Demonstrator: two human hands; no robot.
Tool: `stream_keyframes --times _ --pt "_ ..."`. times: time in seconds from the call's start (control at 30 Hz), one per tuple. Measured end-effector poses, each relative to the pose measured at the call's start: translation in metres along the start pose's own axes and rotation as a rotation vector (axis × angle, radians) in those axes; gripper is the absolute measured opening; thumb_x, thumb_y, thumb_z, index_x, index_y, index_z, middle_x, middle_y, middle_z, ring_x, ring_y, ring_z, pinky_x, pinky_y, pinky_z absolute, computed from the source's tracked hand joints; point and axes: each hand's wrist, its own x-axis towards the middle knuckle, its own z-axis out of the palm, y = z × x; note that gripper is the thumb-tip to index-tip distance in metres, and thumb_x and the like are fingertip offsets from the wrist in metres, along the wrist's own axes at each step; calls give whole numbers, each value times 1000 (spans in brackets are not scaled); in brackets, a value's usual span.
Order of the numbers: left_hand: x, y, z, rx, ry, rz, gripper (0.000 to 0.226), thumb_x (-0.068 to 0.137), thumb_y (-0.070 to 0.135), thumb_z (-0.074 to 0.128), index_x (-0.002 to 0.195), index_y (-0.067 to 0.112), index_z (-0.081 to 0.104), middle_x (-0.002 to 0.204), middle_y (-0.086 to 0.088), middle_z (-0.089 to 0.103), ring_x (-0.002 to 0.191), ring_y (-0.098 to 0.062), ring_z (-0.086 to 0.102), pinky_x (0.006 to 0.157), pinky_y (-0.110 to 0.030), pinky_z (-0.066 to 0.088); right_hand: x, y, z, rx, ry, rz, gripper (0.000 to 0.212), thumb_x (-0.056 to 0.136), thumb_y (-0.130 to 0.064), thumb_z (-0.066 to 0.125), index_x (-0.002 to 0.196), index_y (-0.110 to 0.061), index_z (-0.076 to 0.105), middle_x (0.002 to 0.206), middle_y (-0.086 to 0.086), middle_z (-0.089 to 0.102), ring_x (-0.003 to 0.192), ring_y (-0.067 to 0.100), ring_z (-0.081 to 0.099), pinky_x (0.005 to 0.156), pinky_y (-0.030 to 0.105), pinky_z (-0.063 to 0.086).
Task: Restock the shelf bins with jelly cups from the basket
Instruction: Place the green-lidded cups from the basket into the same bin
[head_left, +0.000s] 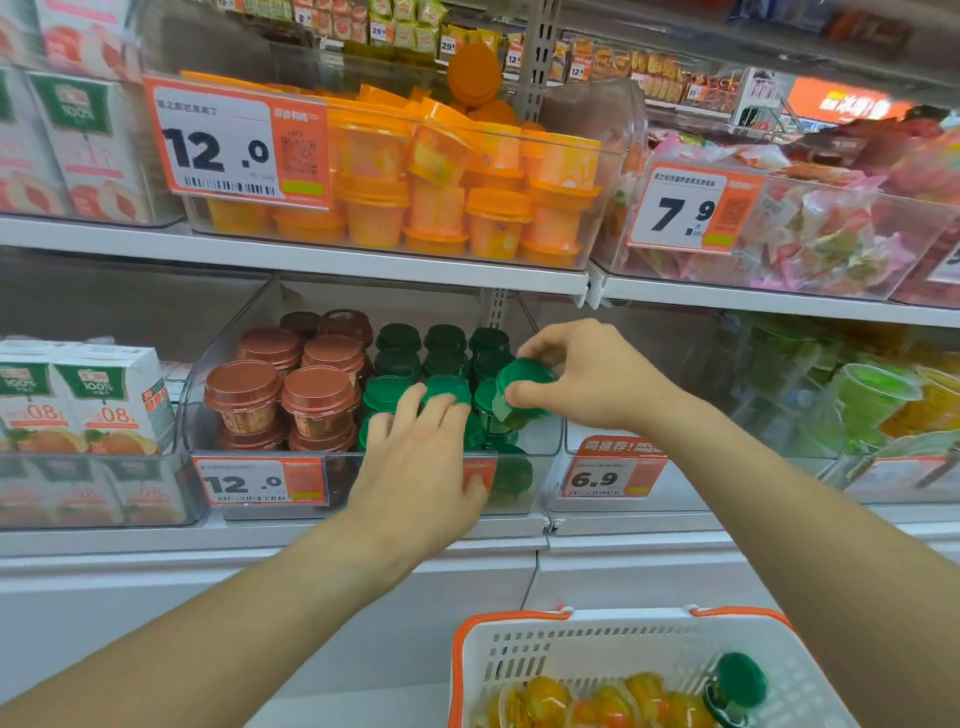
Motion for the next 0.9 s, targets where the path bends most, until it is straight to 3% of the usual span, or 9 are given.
stream_keyframes --times 0.07,0.17,0.3,0.5,0.7,0.9 --pt "-1 -1 3 107 -121 -5 67 93 44 51 152 21 27 161 2 22 152 -28 1 118 -48 13 7 -1 5 -155 -91 -38 56 80 -43 78 127 -17 65 122 -1 68 111 15 60 96 31 50" --pt "-2 -2 6 155 -150 2 70 94 45 51 153 21 23 162 0 20 152 -30 4 118 -52 11 16 -1 12 -323 -209 -43 62 82 -49 74 132 -16 61 127 0 65 117 21 57 106 47 42" --pt "-2 -3 7 160 -144 -2 71 94 46 51 154 21 22 162 0 20 151 -31 7 118 -52 11 26 3 24 -471 -278 -40 60 85 -53 70 127 -11 62 121 6 68 113 28 57 97 49 29" --pt "-1 -3 10 137 -144 -3 71 94 44 51 153 20 22 163 0 18 151 -30 8 119 -52 11 28 4 32 -474 -298 -45 57 86 -50 71 116 -2 66 111 14 71 100 30 65 96 48 44" --pt "-1 -3 13 135 -140 -9 70 94 44 51 153 19 22 163 -1 18 150 -30 9 118 -51 12 23 5 43 -582 -229 -94 53 88 -60 63 112 -13 66 105 2 70 97 26 62 101 52 35" --pt "-1 -3 14 153 -132 -3 71 94 45 50 153 20 21 162 -1 19 150 -30 10 118 -50 14 15 7 42 -597 -174 -123 52 92 -63 53 100 -14 67 89 0 66 85 24 60 97 48 42"
